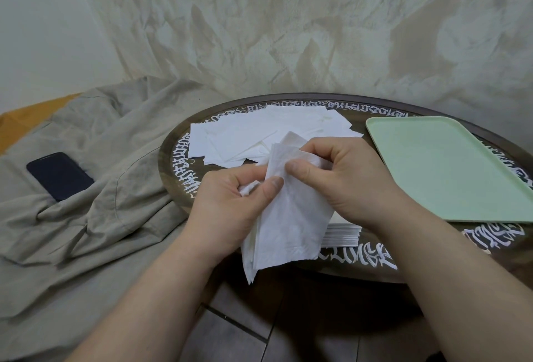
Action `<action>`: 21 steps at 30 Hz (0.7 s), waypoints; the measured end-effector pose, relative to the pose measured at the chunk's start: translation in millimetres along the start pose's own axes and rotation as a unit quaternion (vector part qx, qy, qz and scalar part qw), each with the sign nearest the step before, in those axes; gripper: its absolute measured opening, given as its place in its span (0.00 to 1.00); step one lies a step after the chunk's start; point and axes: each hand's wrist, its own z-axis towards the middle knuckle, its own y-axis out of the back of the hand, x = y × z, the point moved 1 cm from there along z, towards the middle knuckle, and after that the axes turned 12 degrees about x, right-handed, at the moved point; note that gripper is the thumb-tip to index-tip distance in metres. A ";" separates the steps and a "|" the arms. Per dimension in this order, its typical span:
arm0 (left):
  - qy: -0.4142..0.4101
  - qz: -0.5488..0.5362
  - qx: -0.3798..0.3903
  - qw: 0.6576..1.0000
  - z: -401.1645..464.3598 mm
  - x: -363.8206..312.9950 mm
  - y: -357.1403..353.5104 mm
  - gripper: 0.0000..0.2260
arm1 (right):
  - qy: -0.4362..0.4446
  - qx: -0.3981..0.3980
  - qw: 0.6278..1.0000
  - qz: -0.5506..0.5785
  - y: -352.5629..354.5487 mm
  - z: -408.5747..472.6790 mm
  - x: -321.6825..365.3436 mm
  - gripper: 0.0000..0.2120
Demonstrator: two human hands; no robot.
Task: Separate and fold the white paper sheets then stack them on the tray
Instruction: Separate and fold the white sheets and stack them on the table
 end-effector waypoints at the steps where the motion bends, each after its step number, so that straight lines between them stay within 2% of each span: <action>1: -0.001 0.007 -0.001 1.000 0.3 -0.1 0.1 0.09 | 0.001 0.000 1.000 -0.001 0.2 0.0 0.2 0.07; 13: 0.005 0.022 -0.002 1.000 0.4 1.3 -0.2 0.11 | 0.014 0.005 1.000 0.001 0.3 0.4 2.8 0.07; 18: 0.004 0.013 0.000 1.000 -0.2 -0.7 -1.8 0.12 | 0.022 0.002 0.999 -0.027 0.3 0.4 1.1 0.06; 21: 0.005 0.018 -0.002 1.000 0.4 -0.9 -1.8 0.12 | 0.027 -0.026 0.996 -0.076 -0.5 1.4 0.8 0.05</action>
